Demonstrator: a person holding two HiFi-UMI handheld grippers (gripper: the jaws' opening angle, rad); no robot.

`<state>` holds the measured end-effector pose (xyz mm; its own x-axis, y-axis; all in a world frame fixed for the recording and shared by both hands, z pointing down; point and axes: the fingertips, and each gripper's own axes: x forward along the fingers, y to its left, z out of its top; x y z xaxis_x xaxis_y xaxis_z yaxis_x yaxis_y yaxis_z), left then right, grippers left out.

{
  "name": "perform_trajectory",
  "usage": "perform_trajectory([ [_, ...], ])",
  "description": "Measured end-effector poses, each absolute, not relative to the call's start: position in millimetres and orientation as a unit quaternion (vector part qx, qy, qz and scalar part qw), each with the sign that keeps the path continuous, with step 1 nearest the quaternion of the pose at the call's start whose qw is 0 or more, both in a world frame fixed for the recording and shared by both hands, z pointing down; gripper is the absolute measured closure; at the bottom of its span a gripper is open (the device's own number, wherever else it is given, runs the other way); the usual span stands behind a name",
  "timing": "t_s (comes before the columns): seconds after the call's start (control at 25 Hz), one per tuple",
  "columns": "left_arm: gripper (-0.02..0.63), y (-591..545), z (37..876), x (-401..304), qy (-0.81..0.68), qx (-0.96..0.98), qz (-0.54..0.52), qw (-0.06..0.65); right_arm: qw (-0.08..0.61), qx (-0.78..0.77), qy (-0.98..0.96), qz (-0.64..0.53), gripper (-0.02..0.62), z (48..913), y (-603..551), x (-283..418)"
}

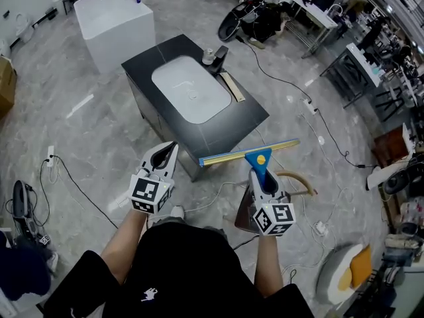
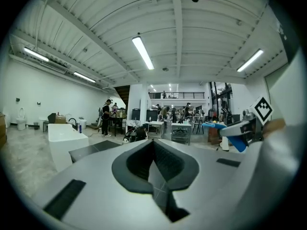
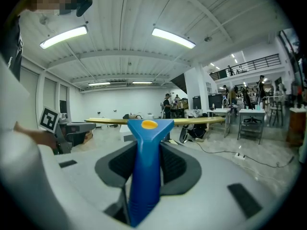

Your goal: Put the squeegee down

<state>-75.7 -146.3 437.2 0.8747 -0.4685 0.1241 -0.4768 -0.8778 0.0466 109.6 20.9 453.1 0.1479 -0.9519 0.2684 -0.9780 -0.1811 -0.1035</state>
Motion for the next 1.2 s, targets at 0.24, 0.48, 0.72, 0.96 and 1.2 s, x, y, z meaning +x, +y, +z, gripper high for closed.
perform_trajectory([
  [0.24,0.603,-169.0,444.6,-87.4,-0.245,0.967,0.055,0.045,0.062,0.752,-0.640,0.146,0.462,457.3,-2.8,99.3],
  [0.48,0.603,-185.9,462.2,-90.2,-0.262,0.961,0.075,0.048,0.060,0.742,-0.646,0.169,0.462,473.4,-30.2,109.7],
  [0.72,0.603,-213.8,467.9,-78.4,-0.303,0.949,0.082,0.044,0.085,0.721,-0.668,0.162,0.462,485.3,-74.3,127.7],
  [0.96,0.603,-238.5,467.2,-43.7,-0.326,0.941,0.085,0.040,0.107,0.696,-0.692,0.159,0.462,499.3,-118.4,161.2],
  [1.2,0.603,-258.6,466.7,-11.0,-0.354,0.930,0.089,0.042,0.127,0.666,-0.717,0.164,0.460,518.0,-149.1,195.7],
])
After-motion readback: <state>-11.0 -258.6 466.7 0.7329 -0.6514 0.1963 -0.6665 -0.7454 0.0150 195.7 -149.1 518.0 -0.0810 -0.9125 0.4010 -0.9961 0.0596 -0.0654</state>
